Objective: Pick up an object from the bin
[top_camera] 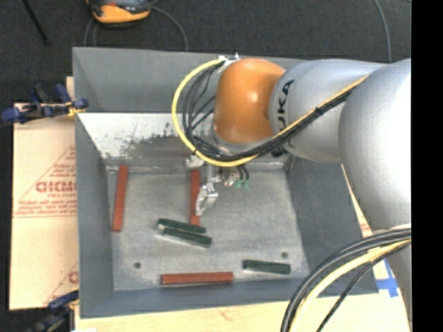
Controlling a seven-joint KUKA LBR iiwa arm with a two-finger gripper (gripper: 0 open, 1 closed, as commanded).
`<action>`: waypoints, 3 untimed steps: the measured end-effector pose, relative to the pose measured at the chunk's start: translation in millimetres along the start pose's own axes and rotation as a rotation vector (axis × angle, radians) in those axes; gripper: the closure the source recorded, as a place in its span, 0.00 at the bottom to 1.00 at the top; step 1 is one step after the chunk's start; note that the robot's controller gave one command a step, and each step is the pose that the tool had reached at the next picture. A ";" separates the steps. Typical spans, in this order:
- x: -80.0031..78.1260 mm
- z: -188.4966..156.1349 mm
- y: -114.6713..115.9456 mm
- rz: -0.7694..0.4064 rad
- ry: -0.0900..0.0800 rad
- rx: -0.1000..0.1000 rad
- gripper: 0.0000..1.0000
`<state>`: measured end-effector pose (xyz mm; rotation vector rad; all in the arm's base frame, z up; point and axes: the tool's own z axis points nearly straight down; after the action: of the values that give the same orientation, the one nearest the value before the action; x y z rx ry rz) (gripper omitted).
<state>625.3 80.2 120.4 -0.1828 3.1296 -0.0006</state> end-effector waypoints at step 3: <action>2.8 20.4 -5.1 -0.046 0.002 -0.002 0.00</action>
Offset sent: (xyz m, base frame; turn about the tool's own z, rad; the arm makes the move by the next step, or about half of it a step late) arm 0.0000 0.0000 0.0000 0.0000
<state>623.3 74.8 100.0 -0.2548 3.1270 0.0027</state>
